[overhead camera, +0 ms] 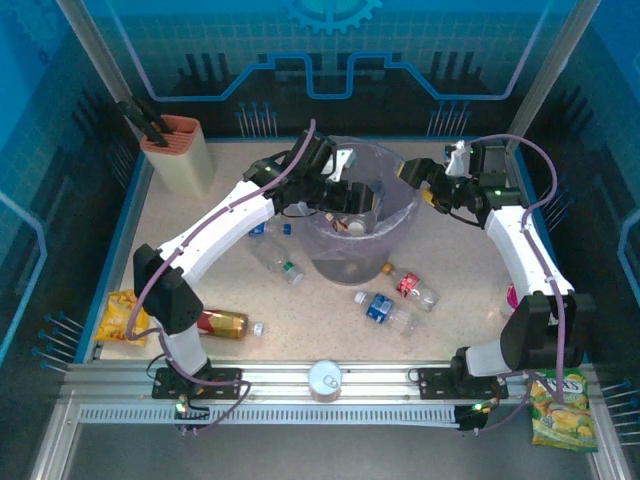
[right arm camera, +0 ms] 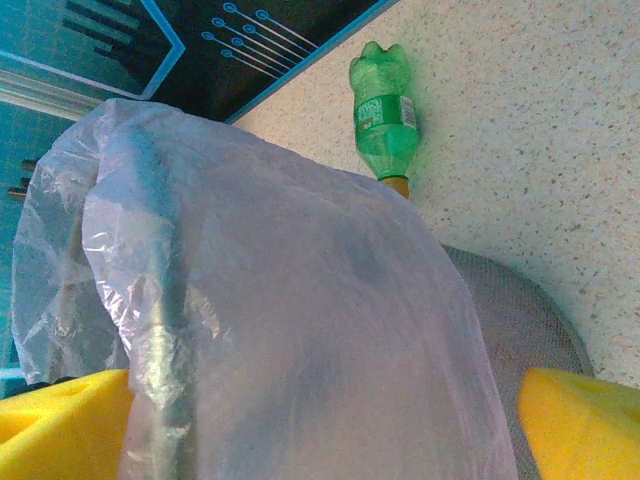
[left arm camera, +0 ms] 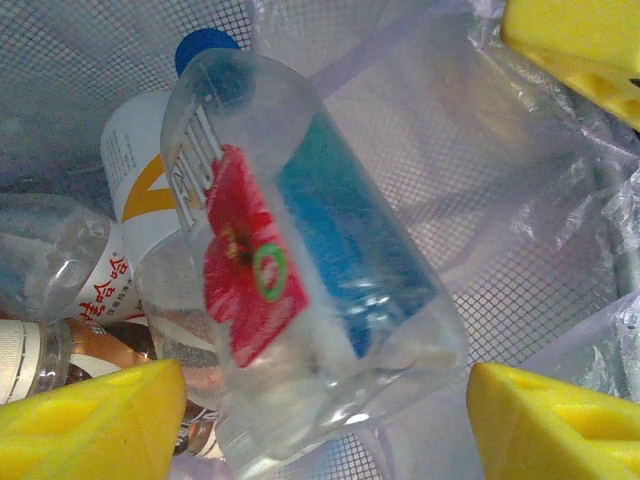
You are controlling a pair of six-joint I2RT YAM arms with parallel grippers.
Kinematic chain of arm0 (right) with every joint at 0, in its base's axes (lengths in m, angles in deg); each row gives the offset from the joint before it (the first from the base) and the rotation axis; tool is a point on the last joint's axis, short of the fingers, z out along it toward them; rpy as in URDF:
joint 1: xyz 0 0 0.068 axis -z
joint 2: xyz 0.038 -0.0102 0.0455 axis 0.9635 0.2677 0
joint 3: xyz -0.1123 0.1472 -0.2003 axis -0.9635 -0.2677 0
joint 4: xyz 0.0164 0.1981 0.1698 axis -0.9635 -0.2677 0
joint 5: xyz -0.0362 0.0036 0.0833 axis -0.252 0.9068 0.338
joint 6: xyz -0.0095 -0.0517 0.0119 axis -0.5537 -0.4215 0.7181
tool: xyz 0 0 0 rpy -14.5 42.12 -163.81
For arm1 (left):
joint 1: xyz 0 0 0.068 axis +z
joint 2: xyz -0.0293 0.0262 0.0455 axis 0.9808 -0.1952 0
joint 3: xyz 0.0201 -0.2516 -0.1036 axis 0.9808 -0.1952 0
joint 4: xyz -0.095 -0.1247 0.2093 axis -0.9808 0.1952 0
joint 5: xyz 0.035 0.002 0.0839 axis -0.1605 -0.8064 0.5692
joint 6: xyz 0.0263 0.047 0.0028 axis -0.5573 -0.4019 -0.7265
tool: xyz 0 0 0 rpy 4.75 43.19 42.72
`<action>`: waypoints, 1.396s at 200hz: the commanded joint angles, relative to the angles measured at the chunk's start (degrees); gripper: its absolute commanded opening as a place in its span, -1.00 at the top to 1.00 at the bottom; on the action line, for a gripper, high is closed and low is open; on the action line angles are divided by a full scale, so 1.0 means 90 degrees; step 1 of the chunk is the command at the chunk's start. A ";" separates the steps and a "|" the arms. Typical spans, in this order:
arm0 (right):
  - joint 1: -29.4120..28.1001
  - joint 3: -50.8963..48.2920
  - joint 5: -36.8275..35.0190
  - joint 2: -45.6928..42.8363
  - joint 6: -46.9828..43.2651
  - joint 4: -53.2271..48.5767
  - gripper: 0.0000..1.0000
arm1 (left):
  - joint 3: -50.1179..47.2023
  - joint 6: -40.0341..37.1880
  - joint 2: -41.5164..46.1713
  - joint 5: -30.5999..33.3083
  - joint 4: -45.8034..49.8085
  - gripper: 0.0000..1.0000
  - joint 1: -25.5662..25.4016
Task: Put the plastic bottles in the bin
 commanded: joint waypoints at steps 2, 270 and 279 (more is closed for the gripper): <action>-0.0089 0.0223 -0.0065 -0.0129 -0.0137 -0.0119 -0.95 | 0.0201 -0.0113 0.0307 -0.0021 -0.0065 -0.56 -0.0053; -0.0167 -0.0629 -0.2286 -0.1699 -0.1539 -0.4972 -0.93 | -0.4845 0.0885 0.3475 -0.0358 0.0371 -0.74 0.3122; -0.0390 -0.0919 -0.2367 -0.1690 -0.1399 -0.4900 -0.93 | -0.4899 0.0942 0.3487 -0.0163 0.0460 -0.74 0.3122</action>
